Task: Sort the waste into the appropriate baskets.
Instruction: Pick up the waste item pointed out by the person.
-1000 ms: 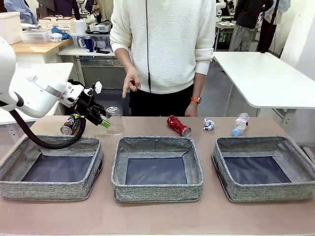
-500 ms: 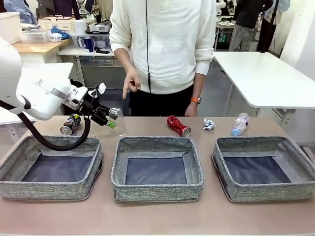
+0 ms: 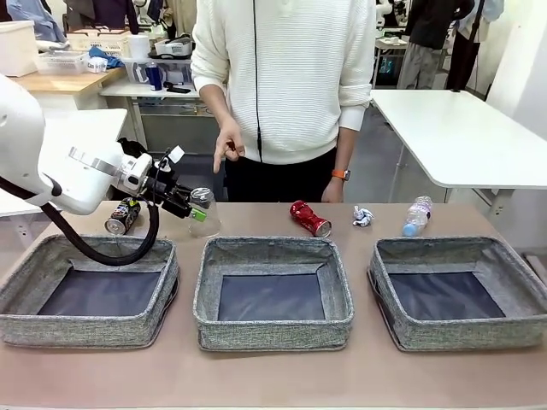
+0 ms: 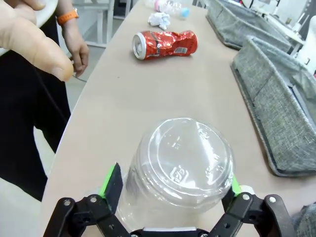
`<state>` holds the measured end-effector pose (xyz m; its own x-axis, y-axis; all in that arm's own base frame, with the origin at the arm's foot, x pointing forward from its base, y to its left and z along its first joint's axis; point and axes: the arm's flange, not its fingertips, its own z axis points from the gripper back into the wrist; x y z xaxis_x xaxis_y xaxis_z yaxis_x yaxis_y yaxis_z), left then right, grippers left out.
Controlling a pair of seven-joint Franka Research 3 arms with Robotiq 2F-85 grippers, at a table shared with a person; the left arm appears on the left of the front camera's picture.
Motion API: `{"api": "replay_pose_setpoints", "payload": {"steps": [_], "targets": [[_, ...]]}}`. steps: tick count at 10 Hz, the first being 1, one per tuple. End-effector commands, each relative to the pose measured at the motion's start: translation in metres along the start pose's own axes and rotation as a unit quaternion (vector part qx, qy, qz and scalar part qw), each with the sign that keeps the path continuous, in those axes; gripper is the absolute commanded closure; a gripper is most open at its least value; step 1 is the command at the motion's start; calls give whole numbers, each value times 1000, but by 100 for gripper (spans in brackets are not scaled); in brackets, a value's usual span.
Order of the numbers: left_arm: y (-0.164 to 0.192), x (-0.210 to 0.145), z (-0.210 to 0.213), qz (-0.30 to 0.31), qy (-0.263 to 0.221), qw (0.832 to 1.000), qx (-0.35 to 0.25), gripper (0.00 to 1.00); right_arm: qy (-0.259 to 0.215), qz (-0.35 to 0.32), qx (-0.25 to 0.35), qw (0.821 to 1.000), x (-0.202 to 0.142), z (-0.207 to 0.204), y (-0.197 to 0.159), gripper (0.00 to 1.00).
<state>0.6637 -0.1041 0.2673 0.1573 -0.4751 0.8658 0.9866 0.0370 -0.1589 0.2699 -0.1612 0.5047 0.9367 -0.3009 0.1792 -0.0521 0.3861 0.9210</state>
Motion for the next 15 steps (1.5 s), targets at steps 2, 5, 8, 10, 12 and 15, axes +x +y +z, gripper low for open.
{"api": "replay_pose_setpoints", "payload": {"steps": [2, 5, 8, 10, 12, 15], "targets": [[-1, 3, -2, -13, -19, 1000, 22, 38, -4, 12, 11, 1000, -1, -2, 0, 0], [-2, 2, -2, -15, -14, 1000, 15, 43, -4, 12, 11, 1000, -1, -2, 0, 0], [-4, 3, 4, -8, -9, 1000, 9, 53, -4, 12, 11, 1000, -1, -2, 0, 0], [-8, 8, 17, -2, -4, 1000, 28, 53, -4, 12, 11, 1000, -1, -2, 0, 0], [-16, 15, 40, 0, -13, 999, 41, 53, -4, 12, 11, 1000, -1, -2, 0, 0], [-83, 68, 122, 65, 75, 992, 77, 53, -4, 12, 11, 1000, -1, -2, 0, 0]]}}
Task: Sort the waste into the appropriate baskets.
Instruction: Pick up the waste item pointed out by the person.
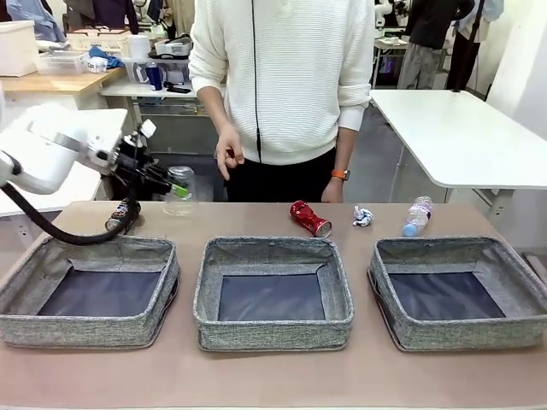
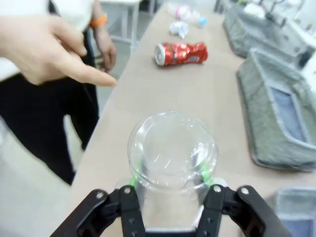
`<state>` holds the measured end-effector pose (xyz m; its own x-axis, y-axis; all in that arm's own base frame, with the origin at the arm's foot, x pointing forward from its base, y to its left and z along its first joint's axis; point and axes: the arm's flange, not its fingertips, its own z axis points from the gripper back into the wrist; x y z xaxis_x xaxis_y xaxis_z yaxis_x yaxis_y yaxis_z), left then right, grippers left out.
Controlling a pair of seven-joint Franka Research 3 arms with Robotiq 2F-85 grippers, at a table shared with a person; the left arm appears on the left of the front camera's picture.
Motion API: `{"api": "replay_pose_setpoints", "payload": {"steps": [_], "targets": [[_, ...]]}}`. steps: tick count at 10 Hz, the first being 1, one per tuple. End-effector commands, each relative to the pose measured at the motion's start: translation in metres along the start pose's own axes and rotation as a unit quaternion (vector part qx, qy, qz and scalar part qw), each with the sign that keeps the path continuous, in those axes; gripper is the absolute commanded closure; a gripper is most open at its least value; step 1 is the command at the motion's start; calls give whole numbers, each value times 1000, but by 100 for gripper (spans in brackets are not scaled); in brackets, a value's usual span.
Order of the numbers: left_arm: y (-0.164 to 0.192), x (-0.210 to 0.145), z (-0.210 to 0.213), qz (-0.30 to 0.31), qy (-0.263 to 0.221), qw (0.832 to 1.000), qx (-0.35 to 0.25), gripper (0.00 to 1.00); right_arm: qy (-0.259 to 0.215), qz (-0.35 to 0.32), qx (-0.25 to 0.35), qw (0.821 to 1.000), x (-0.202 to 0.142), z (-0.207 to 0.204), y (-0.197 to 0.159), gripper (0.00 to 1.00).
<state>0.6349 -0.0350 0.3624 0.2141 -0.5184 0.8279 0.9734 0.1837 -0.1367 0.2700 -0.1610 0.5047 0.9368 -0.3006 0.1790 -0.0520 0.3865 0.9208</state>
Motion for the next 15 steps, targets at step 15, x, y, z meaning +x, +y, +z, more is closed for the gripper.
{"api": "replay_pose_setpoints", "payload": {"steps": [15], "targets": [[-192, 170, 66, 284, 175, 935, 122, 53, -5, 12, 11, 1000, -1, -1, 0, 0]]}}
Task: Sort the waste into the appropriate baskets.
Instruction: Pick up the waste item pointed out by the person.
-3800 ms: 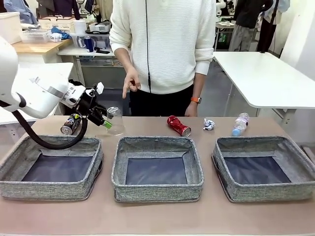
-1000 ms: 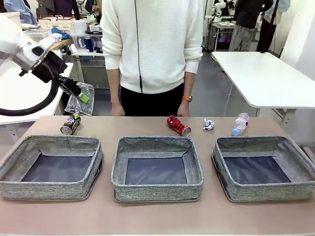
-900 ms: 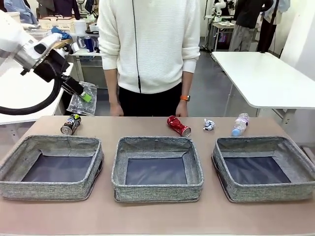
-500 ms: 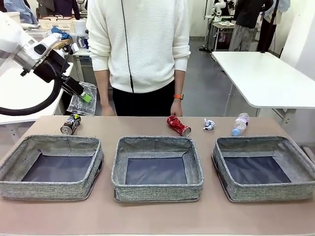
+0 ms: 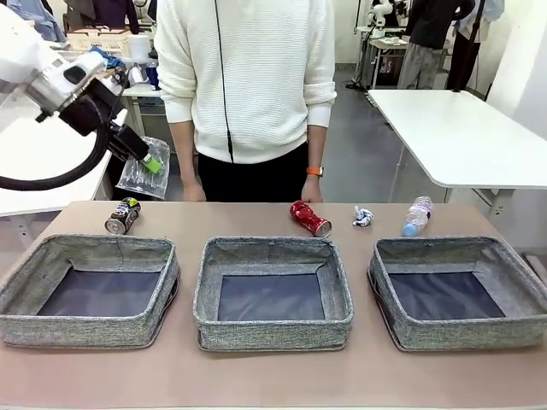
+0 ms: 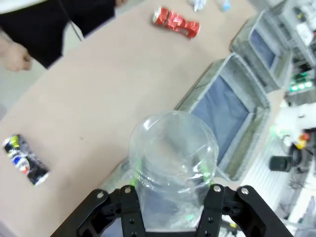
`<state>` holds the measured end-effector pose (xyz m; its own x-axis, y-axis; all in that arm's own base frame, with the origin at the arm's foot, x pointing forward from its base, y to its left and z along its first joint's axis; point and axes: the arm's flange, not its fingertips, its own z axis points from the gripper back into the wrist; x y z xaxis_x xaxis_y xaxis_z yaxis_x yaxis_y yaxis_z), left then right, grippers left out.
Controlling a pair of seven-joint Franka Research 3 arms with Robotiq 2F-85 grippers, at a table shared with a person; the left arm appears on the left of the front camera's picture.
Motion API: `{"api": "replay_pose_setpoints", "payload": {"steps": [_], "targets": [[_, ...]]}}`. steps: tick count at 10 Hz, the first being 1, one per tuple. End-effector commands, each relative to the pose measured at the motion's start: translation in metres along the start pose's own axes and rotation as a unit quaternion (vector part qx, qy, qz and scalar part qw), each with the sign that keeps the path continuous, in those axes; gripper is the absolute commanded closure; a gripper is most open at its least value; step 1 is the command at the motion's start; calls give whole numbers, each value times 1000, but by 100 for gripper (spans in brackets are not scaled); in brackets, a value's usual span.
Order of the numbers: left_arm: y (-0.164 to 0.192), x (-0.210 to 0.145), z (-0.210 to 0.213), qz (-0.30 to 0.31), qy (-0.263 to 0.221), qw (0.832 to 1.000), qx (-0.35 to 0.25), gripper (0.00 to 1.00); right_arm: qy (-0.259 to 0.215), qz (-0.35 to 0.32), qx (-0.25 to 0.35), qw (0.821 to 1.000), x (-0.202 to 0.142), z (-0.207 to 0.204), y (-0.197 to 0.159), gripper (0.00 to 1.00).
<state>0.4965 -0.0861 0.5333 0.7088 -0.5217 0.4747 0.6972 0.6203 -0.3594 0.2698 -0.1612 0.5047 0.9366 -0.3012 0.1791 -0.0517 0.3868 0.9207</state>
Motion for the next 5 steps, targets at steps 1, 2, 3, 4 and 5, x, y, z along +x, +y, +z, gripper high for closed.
{"api": "replay_pose_setpoints", "payload": {"steps": [1, 2, 3, 4, 5], "targets": [[-59, 25, 31, 43, 41, 998, 11, 53, -4, 12, 12, 1000, -1, -2, 0, 0], [-86, 41, 41, 44, 55, 998, 3, 53, -4, 12, 12, 1000, -1, -2, 0, 0], [-113, 55, 42, 57, 82, 995, 27, 53, -4, 12, 12, 1000, -1, -2, 0, 0], [-146, 70, 37, 72, 119, 989, 43, 53, -4, 12, 12, 1000, -1, -2, 0, 0], [-170, 82, 35, 77, 121, 987, 72, 53, -4, 12, 12, 1000, -1, -2, 0, 0]]}}
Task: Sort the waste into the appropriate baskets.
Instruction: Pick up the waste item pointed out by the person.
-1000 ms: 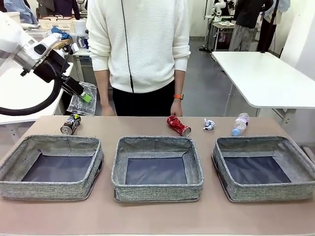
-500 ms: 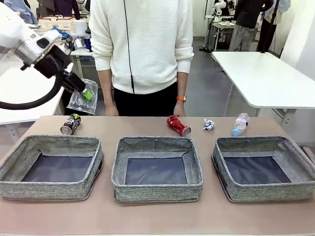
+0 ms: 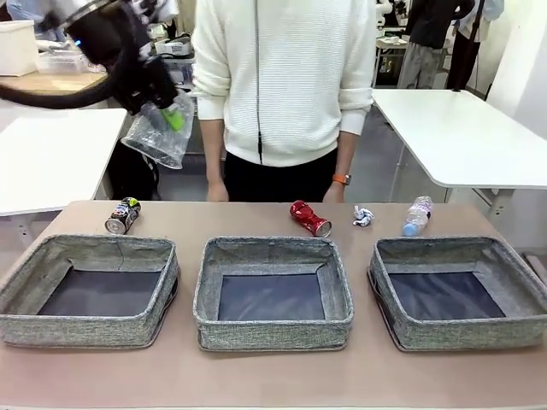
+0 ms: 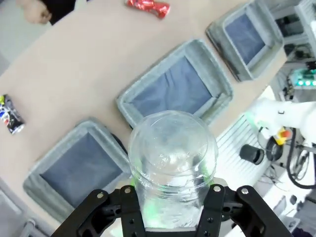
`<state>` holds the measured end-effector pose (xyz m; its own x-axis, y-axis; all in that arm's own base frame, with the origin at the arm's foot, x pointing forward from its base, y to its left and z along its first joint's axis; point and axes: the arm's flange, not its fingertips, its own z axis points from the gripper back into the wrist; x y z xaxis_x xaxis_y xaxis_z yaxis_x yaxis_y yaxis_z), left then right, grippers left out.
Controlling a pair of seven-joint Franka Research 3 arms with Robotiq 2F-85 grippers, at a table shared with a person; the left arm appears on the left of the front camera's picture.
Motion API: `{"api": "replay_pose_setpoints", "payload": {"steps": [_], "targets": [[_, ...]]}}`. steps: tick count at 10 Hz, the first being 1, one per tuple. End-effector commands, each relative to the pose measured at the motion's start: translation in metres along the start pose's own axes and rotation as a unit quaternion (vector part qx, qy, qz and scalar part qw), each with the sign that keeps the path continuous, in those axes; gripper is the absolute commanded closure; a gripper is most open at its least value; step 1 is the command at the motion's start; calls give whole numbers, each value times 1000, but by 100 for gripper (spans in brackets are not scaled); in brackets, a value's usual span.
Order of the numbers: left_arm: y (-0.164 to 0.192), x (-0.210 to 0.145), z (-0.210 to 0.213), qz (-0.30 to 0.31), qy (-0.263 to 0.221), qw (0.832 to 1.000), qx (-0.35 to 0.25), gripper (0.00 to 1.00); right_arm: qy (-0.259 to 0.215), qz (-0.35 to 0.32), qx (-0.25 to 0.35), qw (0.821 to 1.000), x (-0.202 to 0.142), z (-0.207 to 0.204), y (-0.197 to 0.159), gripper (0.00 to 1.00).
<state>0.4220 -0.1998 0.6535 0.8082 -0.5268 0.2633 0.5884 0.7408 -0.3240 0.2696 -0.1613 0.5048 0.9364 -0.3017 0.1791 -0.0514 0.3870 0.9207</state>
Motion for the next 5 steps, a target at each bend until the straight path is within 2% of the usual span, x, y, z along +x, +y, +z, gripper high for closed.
{"api": "replay_pose_setpoints", "payload": {"steps": [1, 4, 5], "targets": [[-29, 27, 5, 33, 14, 998, 49, 53, -4, 12, 12, 1000, -1, -2, 0, 0], [-84, 58, 13, 121, -34, 991, 41, 53, -4, 12, 12, 1000, -1, -2, 0, 0], [-104, 69, 15, 133, -24, 990, 40, 53, -4, 12, 12, 1000, -1, -2, 0, 0]]}}
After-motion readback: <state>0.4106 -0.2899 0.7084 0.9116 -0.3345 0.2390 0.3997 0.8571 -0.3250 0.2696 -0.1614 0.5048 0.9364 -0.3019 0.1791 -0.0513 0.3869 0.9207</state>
